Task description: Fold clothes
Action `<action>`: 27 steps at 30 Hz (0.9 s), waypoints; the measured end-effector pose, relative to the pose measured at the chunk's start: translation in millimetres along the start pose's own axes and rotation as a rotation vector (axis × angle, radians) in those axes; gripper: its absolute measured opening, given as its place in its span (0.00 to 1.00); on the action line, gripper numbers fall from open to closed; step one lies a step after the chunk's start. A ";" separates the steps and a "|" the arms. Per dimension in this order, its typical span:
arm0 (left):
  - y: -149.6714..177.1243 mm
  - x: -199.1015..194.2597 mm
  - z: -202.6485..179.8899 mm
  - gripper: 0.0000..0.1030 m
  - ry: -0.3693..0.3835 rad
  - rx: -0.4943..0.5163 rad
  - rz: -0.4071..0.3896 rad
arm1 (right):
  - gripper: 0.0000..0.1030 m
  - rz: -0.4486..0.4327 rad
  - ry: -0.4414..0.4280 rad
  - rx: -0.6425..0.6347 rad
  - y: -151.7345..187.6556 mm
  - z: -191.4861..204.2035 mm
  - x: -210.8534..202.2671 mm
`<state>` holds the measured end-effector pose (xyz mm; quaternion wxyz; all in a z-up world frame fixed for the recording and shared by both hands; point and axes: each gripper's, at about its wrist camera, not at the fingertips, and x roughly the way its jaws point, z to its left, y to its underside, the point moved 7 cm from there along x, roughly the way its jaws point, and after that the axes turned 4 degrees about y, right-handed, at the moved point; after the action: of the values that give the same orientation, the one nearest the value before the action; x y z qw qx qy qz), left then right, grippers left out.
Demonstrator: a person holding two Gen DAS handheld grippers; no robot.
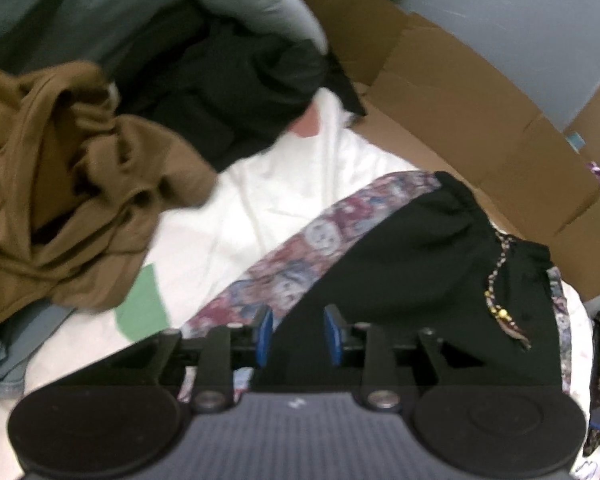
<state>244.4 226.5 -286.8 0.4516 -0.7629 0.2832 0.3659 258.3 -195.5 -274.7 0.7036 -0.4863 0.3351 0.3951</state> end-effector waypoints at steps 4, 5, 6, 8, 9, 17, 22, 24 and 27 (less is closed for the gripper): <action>-3.4 0.2 -22.4 0.34 0.008 0.055 0.016 | 0.44 -0.004 -0.002 0.017 2.2 -18.6 -5.3; -4.8 -0.1 -27.2 0.35 0.006 0.072 0.015 | 0.44 -0.009 -0.009 0.018 3.0 -22.1 -6.1; -6.2 -0.4 -31.9 0.36 0.002 0.090 0.014 | 0.45 -0.016 -0.017 0.013 4.8 -25.4 -7.1; -9.7 -1.6 -40.8 0.38 -0.008 0.116 0.015 | 0.45 -0.027 -0.025 -0.007 9.1 -31.5 -7.7; -11.3 -2.6 -45.3 0.38 -0.007 0.123 0.018 | 0.45 -0.027 -0.028 -0.006 11.6 -34.9 -7.5; -20.7 -29.7 -75.1 0.50 -0.018 0.250 0.013 | 0.45 -0.050 -0.066 0.030 27.4 -51.5 -3.2; -34.4 -38.1 -86.9 0.51 -0.037 0.270 0.012 | 0.46 -0.105 -0.060 0.026 29.2 -66.7 -11.2; -41.6 -32.8 -95.2 0.51 -0.037 0.272 0.020 | 0.46 -0.127 -0.048 0.025 28.2 -76.0 -12.4; -46.5 -28.3 -104.5 0.51 -0.040 0.273 0.030 | 0.46 -0.115 -0.004 0.027 29.9 -92.8 -12.3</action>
<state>295.3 155.8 -207.5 0.5513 -0.6825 0.3326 0.3459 218.2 -280.0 -304.8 0.7322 -0.4946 0.3105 0.3506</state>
